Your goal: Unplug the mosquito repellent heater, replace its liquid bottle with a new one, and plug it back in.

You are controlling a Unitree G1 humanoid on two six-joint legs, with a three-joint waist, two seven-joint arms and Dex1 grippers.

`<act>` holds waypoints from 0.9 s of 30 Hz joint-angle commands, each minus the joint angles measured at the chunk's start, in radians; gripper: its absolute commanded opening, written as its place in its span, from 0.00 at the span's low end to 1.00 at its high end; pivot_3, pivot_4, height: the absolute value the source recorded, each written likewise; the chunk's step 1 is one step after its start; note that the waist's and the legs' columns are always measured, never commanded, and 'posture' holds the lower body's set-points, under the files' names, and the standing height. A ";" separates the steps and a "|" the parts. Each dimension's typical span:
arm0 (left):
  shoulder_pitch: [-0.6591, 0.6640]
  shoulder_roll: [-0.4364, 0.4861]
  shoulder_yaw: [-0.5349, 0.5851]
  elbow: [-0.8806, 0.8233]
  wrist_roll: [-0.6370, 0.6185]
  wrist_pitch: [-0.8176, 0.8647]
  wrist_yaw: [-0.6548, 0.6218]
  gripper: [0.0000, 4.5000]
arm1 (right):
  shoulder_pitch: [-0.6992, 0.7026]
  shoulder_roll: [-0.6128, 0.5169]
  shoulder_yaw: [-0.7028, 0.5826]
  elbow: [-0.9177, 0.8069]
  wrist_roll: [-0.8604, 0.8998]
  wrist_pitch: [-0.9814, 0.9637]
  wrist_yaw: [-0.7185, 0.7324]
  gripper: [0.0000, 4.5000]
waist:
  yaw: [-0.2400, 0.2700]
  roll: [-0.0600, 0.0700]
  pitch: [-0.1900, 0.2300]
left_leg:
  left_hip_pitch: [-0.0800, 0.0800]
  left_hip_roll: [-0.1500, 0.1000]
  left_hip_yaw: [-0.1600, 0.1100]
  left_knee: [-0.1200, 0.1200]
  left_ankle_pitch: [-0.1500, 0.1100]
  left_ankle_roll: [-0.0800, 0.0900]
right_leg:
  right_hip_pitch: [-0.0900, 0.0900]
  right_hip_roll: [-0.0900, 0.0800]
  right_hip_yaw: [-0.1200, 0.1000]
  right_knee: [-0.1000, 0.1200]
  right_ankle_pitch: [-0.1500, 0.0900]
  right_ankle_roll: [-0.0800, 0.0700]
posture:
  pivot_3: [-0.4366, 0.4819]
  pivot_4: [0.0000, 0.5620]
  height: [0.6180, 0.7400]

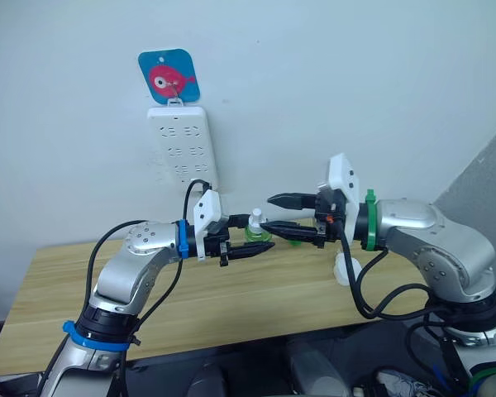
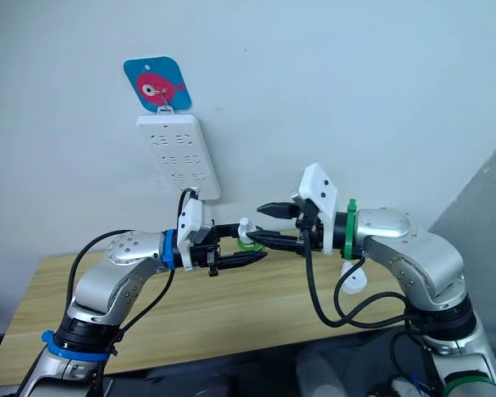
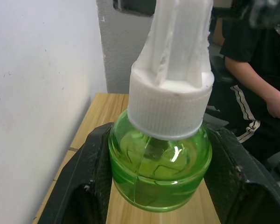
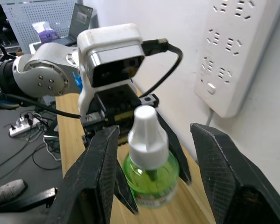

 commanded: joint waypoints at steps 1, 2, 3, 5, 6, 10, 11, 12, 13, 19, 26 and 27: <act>-0.004 -0.003 0.004 -0.030 -0.004 -0.017 0.001 0.51 | -0.035 0.022 0.009 0.002 0.002 -0.010 -0.009 0.56 | -0.001 0.000 0.000 | 0.000 0.000 0.000 0.000 0.000 0.000 | 0.000 0.000 0.000 0.000 0.000 0.000 | 0.25 0.15 1.00; -0.004 -0.003 0.003 -0.032 -0.004 -0.016 0.002 0.51 | -0.036 0.027 0.016 0.009 -0.001 -0.014 -0.008 0.56 | -0.001 0.000 0.000 | 0.000 0.000 0.000 0.000 0.000 0.000 | 0.000 0.000 0.000 0.000 0.000 0.000 | 0.25 0.15 1.00; -0.003 -0.003 0.003 -0.033 -0.004 -0.016 0.003 0.51 | -0.038 0.032 0.021 0.014 -0.001 -0.016 -0.006 0.56 | -0.001 0.000 0.000 | 0.000 0.000 0.000 0.000 0.000 0.000 | 0.000 0.000 0.000 0.000 0.000 0.000 | 0.25 0.16 1.00; -0.001 -0.003 0.003 -0.035 -0.005 -0.015 0.004 0.51 | -0.044 0.045 0.027 0.025 0.000 -0.019 -0.009 0.56 | -0.002 0.000 0.000 | 0.000 0.000 0.000 0.000 0.000 0.000 | 0.000 0.000 0.000 0.000 0.000 0.000 | 0.25 0.16 1.00; 0.000 -0.003 0.002 -0.036 -0.005 -0.015 0.004 0.51 | -0.047 0.050 0.030 0.030 0.000 -0.019 -0.010 0.56 | -0.002 0.000 0.000 | 0.000 0.000 0.000 0.000 0.000 0.000 | 0.000 0.000 0.000 0.000 0.000 0.000 | 0.25 0.16 1.00; 0.002 -0.004 0.002 -0.040 -0.005 -0.013 0.006 0.51 | -0.058 0.056 0.044 0.049 -0.012 -0.028 0.000 0.48 | -0.001 0.000 0.000 | 0.000 0.000 0.000 0.000 0.000 0.000 | 0.000 0.000 0.000 0.000 0.000 0.000 | 0.26 0.16 1.00; 0.002 -0.004 0.002 -0.040 -0.005 -0.014 0.007 0.51 | -0.060 0.056 0.046 0.052 -0.013 -0.030 0.004 0.43 | -0.001 0.000 0.000 | 0.000 0.000 0.000 0.000 0.000 0.000 | 0.000 0.000 0.000 0.000 0.000 0.000 | 0.26 0.16 1.00; 0.002 -0.004 0.002 -0.039 -0.005 -0.014 0.007 0.51 | -0.062 0.055 0.047 0.055 -0.012 -0.033 0.009 0.35 | -0.001 0.000 0.000 | 0.000 0.000 0.000 0.000 0.000 0.000 | 0.000 0.000 0.000 0.000 0.000 0.000 | 0.26 0.16 1.00; 0.003 -0.004 0.002 -0.040 -0.005 -0.014 0.007 0.51 | -0.063 0.055 0.049 0.055 -0.012 -0.035 0.014 0.29 | -0.001 0.000 0.000 | 0.000 0.000 0.000 0.000 0.000 0.000 | 0.000 0.000 0.000 0.000 0.000 0.000 | 0.26 0.16 1.00; 0.008 -0.005 0.002 -0.041 -0.004 -0.015 0.008 0.51 | -0.079 0.052 0.043 0.059 -0.010 -0.056 0.041 0.07 | -0.001 0.000 0.000 | 0.000 0.000 0.000 0.000 0.000 0.000 | 0.000 0.000 0.000 0.000 0.000 0.000 | 0.26 0.16 1.00; 0.021 0.000 0.003 -0.042 -0.001 -0.016 0.010 0.51 | -0.143 0.060 -0.043 0.061 0.036 -0.067 0.040 0.07 | -0.001 0.000 0.000 | 0.000 0.000 0.000 0.000 0.000 0.000 | 0.000 0.000 0.000 0.000 0.000 0.000 | 0.26 0.16 1.00; 0.025 0.002 0.005 -0.040 -0.001 -0.016 0.011 0.51 | -0.153 0.060 -0.058 0.061 0.044 -0.065 0.033 0.07 | -0.001 0.000 0.000 | 0.000 0.000 0.000 0.000 0.000 0.000 | 0.000 0.000 0.000 0.000 0.000 0.000 | 0.26 0.16 1.00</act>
